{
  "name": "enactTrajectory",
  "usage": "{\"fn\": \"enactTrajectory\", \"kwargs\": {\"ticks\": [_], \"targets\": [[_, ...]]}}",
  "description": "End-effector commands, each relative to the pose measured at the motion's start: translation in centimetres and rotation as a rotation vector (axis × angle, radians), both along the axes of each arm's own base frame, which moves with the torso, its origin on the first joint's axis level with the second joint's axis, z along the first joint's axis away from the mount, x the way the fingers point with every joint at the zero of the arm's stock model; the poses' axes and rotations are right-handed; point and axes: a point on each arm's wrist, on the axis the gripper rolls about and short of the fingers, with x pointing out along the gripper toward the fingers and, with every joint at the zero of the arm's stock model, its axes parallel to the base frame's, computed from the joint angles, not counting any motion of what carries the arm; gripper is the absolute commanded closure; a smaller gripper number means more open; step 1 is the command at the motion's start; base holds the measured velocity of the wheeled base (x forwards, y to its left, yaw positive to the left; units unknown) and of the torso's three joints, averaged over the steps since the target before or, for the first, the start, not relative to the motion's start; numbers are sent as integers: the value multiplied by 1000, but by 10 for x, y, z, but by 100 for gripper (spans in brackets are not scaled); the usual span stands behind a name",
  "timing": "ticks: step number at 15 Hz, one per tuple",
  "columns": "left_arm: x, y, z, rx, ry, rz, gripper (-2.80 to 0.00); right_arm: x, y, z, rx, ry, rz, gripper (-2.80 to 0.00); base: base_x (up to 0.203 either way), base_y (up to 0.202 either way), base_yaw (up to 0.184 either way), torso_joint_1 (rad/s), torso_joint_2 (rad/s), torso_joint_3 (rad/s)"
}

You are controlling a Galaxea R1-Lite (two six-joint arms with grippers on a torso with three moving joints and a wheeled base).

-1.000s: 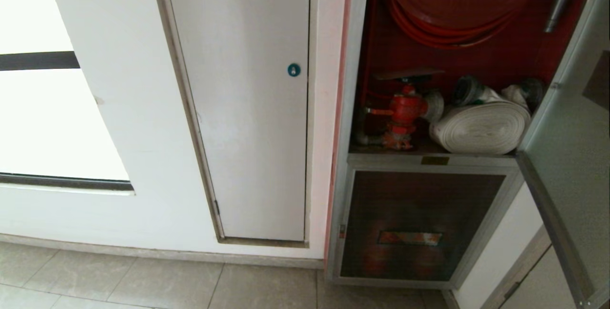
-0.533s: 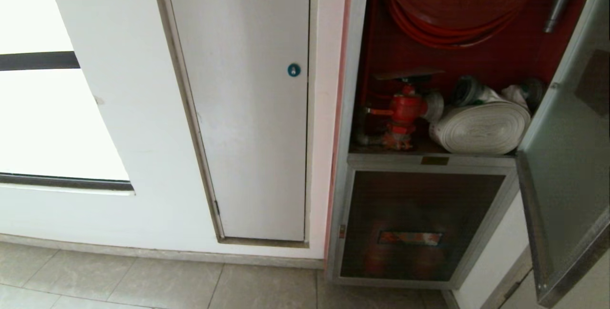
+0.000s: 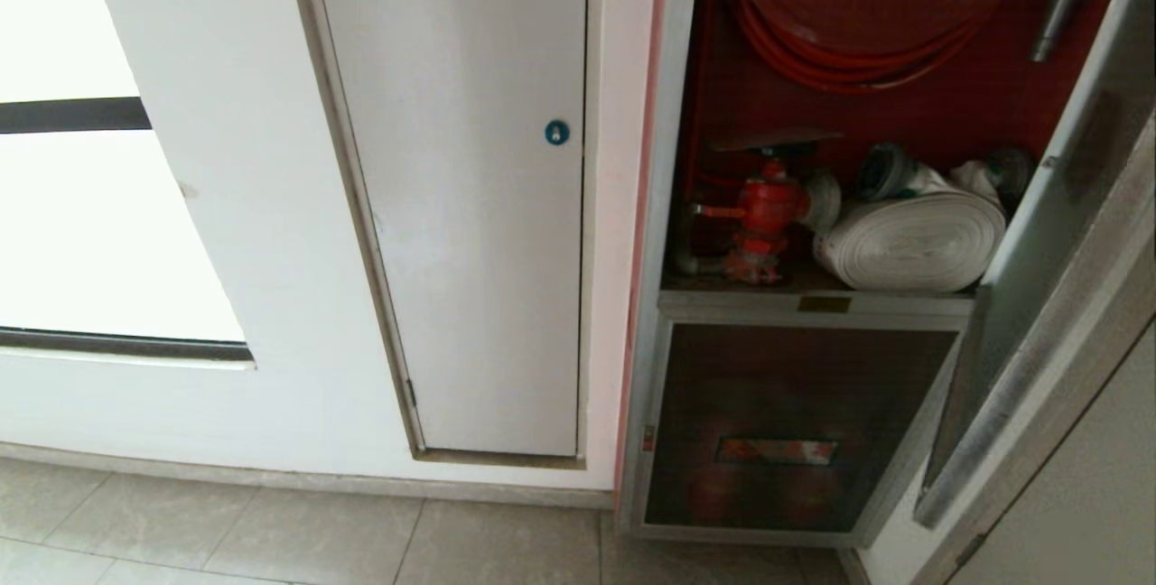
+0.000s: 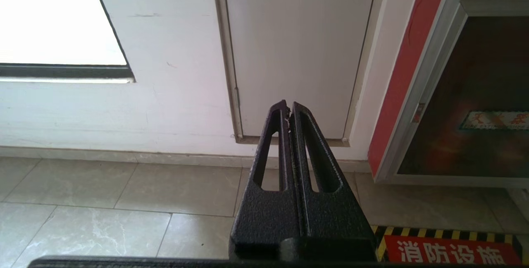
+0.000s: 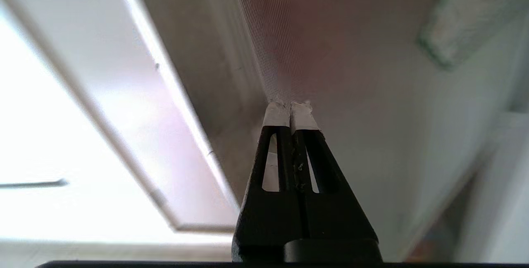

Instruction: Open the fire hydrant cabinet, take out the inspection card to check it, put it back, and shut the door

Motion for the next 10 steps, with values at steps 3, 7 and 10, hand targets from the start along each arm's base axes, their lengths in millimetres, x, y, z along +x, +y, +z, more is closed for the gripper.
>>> {"fn": "enactTrajectory", "kwargs": {"ticks": [3,7,10], "targets": [[0,0,0,0,1,0,0,64,-6,-3,25,78,123,0,0,0,0,0,0,0],[0,0,0,0,1,0,0,138,13,-16,39,144,262,0,0,0,0,0,0,0],[0,0,0,0,1,0,0,195,27,-25,37,156,321,0,0,0,0,0,0,0]]}}
